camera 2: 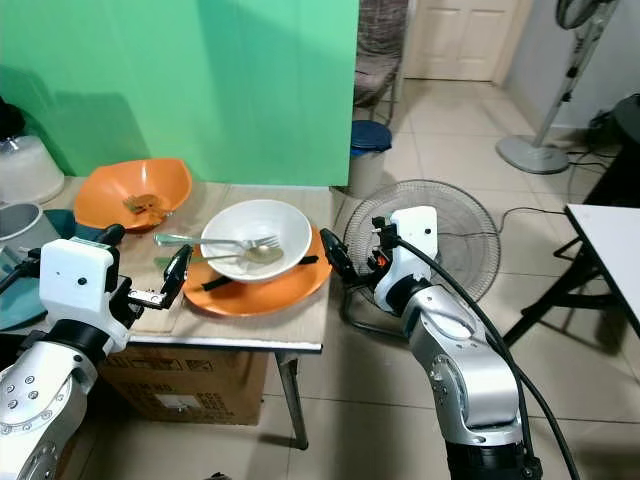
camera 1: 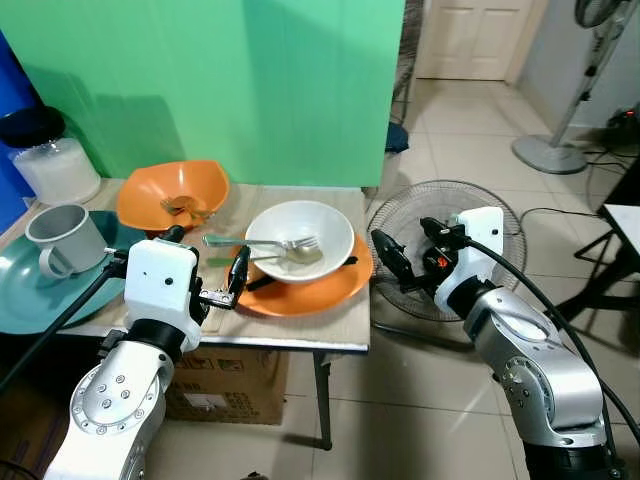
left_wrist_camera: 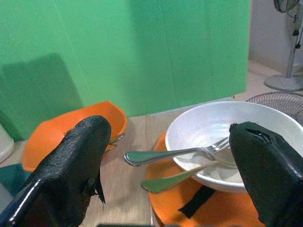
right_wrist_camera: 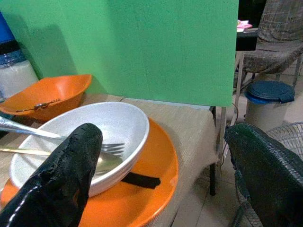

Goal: Setting the table

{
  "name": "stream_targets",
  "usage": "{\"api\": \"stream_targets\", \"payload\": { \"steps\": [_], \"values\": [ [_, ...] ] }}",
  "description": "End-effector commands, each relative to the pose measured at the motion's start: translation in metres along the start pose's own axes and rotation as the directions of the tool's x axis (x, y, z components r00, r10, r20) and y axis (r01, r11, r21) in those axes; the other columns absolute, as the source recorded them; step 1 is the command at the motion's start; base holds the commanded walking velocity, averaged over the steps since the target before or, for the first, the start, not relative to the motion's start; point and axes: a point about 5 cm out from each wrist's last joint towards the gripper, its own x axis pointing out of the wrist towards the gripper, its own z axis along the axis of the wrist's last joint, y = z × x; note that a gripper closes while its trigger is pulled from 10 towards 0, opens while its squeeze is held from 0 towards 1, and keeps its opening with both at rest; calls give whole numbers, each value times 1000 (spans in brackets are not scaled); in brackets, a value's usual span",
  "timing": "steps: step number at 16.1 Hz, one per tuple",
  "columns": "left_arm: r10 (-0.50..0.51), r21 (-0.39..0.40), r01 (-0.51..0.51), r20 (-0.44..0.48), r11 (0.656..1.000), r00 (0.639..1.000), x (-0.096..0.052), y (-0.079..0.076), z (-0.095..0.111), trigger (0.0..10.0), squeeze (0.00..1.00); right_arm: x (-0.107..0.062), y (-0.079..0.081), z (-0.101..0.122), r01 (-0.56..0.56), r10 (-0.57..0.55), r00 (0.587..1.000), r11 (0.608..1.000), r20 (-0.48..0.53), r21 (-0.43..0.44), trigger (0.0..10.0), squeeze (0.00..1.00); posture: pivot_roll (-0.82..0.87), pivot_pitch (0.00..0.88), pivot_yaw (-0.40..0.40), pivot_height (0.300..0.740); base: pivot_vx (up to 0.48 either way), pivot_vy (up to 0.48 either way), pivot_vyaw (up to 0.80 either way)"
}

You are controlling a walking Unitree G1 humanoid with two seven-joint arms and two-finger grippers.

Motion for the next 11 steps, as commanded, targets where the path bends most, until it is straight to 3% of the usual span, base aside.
{"api": "stream_targets", "payload": {
  "steps": [1,4,5,8,11],
  "values": [
    [5,5,-5,11,1000,1000,-1,1,2,10000,0,0,-3,1,20,-20,1000,999,-3,-50,10000,0,36,0,44,740,345,0,0],
    [4,4,-4,11,1000,1000,-1,1,2,10000,0,1,-7,2,46,-46,999,998,5,-31,10000,0,35,0,44,740,340,0,800],
    [3,6,-3,10,1000,1000,-1,1,3,10000,0,1,-9,2,62,-62,998,998,3,4,10000,0,35,0,45,740,334,0,0],
    [-13,10,13,6,1000,1000,-1,0,3,10000,0,2,-10,4,63,-63,998,998,5,-17,10000,0,35,0,46,740,306,0,0],
    [-63,25,62,4,998,998,-1,-2,5,10000,0,3,-13,11,50,-50,999,998,12,-41,10000,0,35,0,47,740,0,0,0]
  ]
}}
